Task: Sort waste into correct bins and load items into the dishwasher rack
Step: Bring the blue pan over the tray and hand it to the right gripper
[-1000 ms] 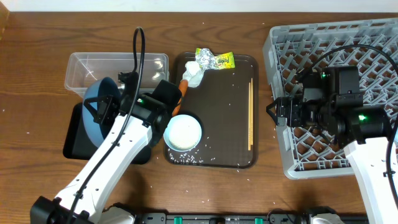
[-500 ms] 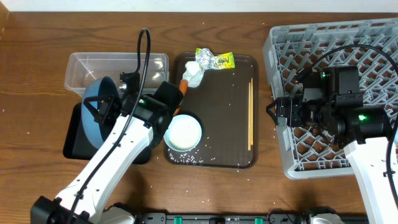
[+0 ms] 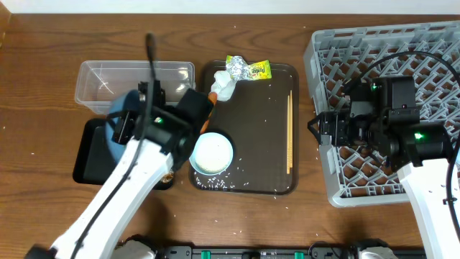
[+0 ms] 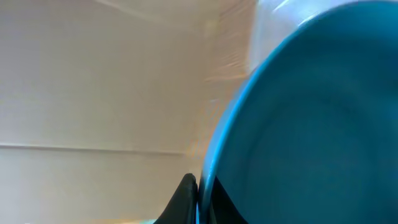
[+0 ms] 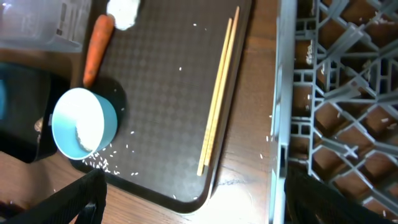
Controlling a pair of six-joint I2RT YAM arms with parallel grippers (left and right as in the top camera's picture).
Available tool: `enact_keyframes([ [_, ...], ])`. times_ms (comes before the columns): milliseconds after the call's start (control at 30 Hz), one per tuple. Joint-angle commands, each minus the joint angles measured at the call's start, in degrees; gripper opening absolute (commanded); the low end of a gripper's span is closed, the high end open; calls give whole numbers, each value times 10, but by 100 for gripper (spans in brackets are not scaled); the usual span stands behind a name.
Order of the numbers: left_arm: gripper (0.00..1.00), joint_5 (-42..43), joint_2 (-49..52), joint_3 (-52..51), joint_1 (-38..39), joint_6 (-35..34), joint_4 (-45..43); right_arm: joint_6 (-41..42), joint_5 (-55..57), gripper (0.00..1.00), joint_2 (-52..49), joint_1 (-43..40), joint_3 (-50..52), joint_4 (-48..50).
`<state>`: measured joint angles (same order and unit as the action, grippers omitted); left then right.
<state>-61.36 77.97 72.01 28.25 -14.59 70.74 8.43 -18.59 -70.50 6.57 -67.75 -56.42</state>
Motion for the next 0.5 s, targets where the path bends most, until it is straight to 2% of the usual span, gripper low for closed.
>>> enact_keyframes([
  [0, 6, 197, -54, 58, 29, -5, -30, -8, -50, 83, 1, 7, 0, 18],
  [100, 6, 364, -84, 66, 54, -5, -96, -21, -135, 82, 1, 7, 0, 53],
  [200, 6, 473, -96, 66, 75, -5, -151, -48, -228, 82, 1, 8, 0, 89],
  [300, 6, 506, -92, 66, 95, -5, -183, -74, -288, 80, 1, 19, 0, 111],
  [467, 6, 507, -86, 66, 125, -5, -221, -74, -252, 72, 1, 52, 0, 107],
])
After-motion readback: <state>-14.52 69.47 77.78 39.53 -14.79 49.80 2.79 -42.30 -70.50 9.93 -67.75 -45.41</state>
